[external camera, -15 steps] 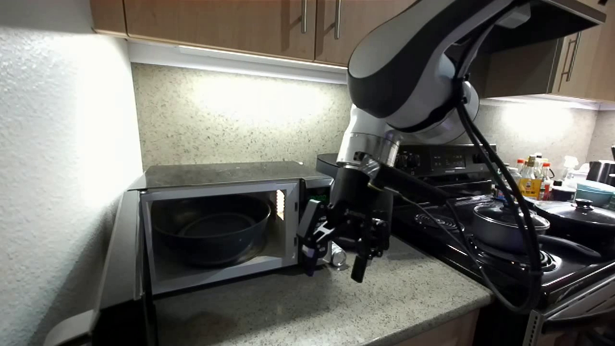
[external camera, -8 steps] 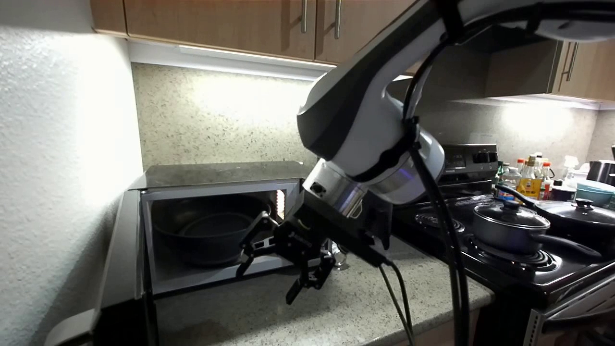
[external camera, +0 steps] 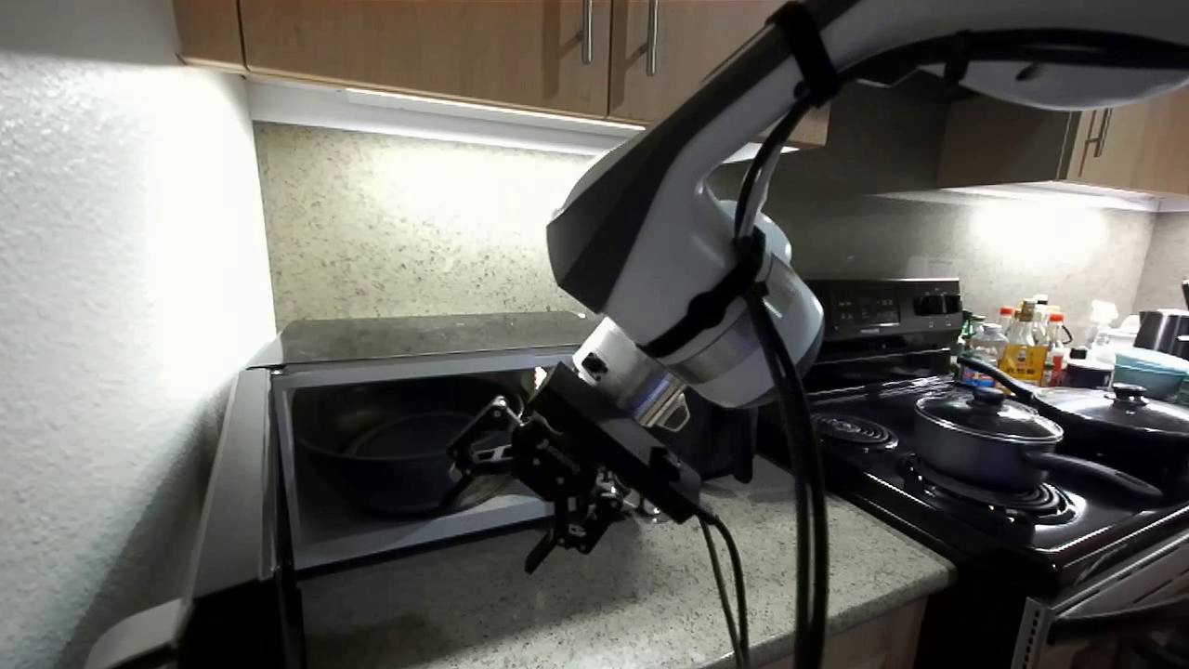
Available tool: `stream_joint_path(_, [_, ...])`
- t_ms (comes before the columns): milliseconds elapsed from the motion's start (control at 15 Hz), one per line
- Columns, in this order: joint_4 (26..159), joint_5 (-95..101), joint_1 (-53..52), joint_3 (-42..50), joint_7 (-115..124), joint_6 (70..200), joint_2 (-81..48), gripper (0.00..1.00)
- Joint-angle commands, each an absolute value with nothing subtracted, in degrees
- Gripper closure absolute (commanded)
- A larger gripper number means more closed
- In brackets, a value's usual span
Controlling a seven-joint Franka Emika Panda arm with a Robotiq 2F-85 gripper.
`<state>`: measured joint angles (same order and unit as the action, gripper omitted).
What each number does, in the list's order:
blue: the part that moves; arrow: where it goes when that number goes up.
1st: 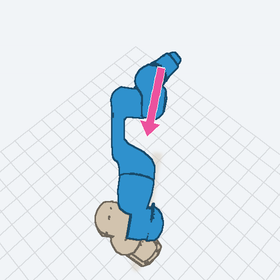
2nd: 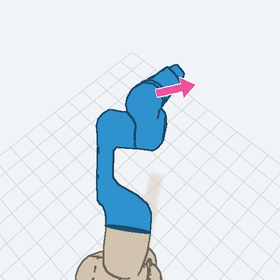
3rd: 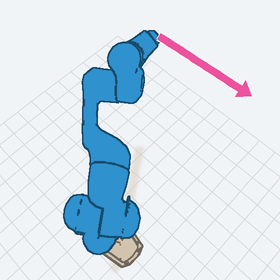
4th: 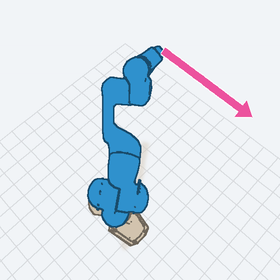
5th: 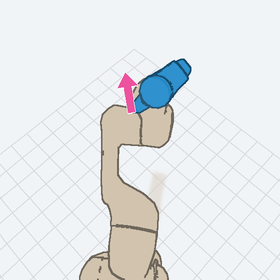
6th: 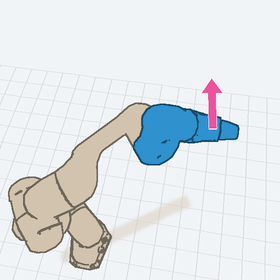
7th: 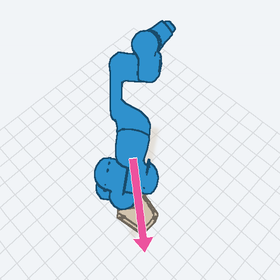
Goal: Remove the bowl from the microwave and put it on top of the microwave
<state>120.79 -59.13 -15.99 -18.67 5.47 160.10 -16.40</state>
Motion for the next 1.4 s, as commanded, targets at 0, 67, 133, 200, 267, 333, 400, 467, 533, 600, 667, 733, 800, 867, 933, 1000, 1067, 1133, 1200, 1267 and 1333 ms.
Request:
stream_joint_path(0, [113.14, -70.37, -15.99, -21.69, 2.86, 169.35, -23.73, 0.00])
stream_joint_path(67, [110.68, -73.02, -15.97, -22.36, 2.77, 172.03, -25.93, 0.00])
stream_joint_path(133, [108.18, -75.79, -15.82, -23.14, 2.13, 174.67, -27.98, 0.00])
stream_joint_path(200, [105.22, -78.33, -15.60, -23.81, 1.30, 177.38, -30.40, 0.00])
stream_joint_path(267, [102.17, -80.40, -15.50, -24.26, 0.49, 180.17, -32.79, 0.00])
stream_joint_path(333, [99.40, -82.31, -15.51, -24.69, -0.15, 183.05, -34.67, 0.00])
stream_joint_path(400, [105.67, -77.76, -16.03, -23.09, 3.30, 178.44, -29.85, 0.00])
stream_joint_path(467, [103.19, -79.09, -16.02, -23.32, 2.65, 180.27, -31.85, 0.00])
stream_joint_path(533, [101.52, -79.41, -16.00, -23.36, 2.50, 180.88, -33.27, 0.00])
stream_joint_path(600, [100.58, -79.45, -15.99, -23.36, 2.50, 180.97, -34.12, 0.00])
stream_joint_path(667, [99.51, -80.03, -15.68, -23.67, 1.69, 181.51, -34.58, 0.00])
stream_joint_path(733, [98.67, -80.41, -15.54, -23.49, 1.92, 182.11, -34.93, 0.00])
stream_joint_path(800, [97.94, -80.52, -15.47, -23.29, 1.97, 182.48, -35.11, 0.00])
stream_joint_path(867, [96.88, -80.57, -15.38, -23.04, 1.79, 182.84, -35.50, 0.00])
stream_joint_path(933, [95.96, -80.58, -15.31, -22.73, 1.82, 183.06, -35.86, 0.00])
stream_joint_path(1000, [95.18, -80.46, -15.33, -22.30, 2.10, 183.14, -36.14, 0.00])
stream_joint_path(1067, [94.87, -80.29, -15.39, -21.83, 2.62, 182.97, -36.19, 0.00])
stream_joint_path(1133, [94.83, -80.44, -15.33, -21.59, 2.82, 182.84, -36.07, 0.00])
stream_joint_path(1200, [94.67, -80.33, -15.43, -21.24, 3.05, 182.79, -36.18, 0.00])
stream_joint_path(1267, [94.61, -80.21, -15.51, -20.95, 3.31, 182.74, -36.31, 0.00])
stream_joint_path(1333, [94.89, -79.85, -15.78, -20.43, 4.14, 182.61, -36.39, 0.00])
